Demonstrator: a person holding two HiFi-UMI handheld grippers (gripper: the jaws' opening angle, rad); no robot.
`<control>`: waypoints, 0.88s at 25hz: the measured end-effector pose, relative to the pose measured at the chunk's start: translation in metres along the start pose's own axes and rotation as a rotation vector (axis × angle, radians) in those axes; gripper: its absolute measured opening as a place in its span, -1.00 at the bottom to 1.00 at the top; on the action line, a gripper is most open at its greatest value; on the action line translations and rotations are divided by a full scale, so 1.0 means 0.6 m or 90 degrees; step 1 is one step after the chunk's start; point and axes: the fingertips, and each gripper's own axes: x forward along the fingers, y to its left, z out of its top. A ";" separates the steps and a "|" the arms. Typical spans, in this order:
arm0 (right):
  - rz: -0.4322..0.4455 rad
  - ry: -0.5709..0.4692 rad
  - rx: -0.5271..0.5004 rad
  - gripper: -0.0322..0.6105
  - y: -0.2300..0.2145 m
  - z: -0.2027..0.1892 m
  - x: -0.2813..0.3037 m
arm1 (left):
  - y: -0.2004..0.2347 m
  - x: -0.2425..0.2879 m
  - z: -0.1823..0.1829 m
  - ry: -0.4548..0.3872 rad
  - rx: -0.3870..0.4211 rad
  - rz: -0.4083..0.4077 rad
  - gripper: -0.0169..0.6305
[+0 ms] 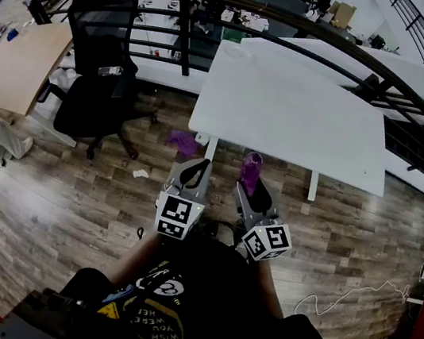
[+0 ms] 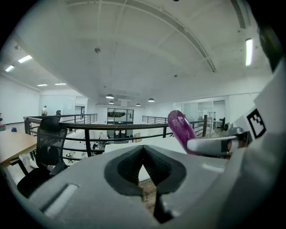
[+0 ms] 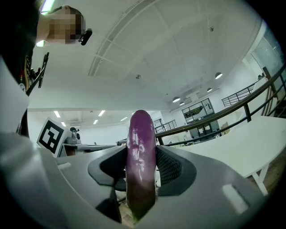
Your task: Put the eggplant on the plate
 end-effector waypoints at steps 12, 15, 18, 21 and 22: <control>0.002 0.003 0.000 -0.25 0.005 -0.005 0.029 | 0.027 0.011 0.000 -0.001 -0.005 -0.004 -0.93; 0.001 0.002 0.001 -0.25 0.004 -0.006 0.037 | 0.035 0.012 0.000 -0.001 -0.005 -0.004 -0.93; 0.020 -0.001 0.029 -0.25 0.011 -0.008 0.051 | 0.051 0.010 0.000 -0.003 -0.007 0.000 -0.93; 0.034 0.005 0.044 -0.25 0.023 -0.013 0.072 | 0.073 0.008 -0.004 -0.003 -0.014 0.004 -0.93; 0.033 0.009 0.042 -0.25 0.026 -0.017 0.078 | 0.079 0.008 -0.006 -0.001 -0.018 0.003 -0.93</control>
